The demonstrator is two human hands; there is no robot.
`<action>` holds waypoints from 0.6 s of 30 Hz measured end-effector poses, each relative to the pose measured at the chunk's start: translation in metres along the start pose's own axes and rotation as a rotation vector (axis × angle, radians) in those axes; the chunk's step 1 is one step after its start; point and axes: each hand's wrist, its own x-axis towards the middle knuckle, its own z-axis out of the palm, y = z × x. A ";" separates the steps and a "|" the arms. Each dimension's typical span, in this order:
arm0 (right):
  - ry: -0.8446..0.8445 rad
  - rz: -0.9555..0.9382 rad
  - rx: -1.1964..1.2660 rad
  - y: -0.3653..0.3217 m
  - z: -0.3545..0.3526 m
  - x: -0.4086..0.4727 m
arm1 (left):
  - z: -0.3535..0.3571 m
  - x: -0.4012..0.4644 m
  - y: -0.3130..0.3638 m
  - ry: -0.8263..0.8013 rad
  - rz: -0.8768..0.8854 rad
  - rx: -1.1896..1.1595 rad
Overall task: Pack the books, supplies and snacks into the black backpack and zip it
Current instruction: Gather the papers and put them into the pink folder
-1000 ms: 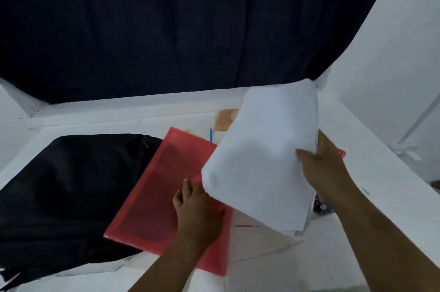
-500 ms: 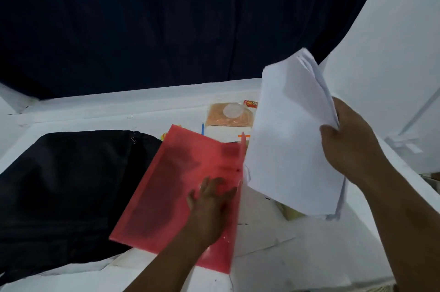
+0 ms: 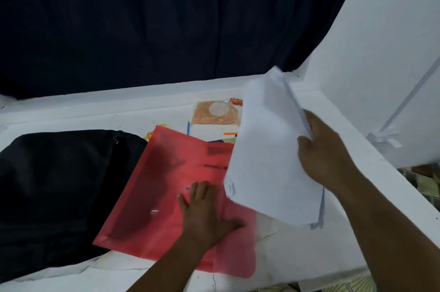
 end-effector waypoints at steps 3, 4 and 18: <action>-0.117 -0.022 -0.083 0.014 0.016 -0.008 | 0.001 0.003 -0.005 0.047 0.008 -0.105; -0.140 -0.009 -0.086 0.018 0.020 -0.010 | 0.001 0.005 -0.007 0.051 0.017 -0.162; -0.313 0.149 0.112 0.020 0.051 -0.018 | -0.020 0.003 -0.015 0.139 0.118 -0.689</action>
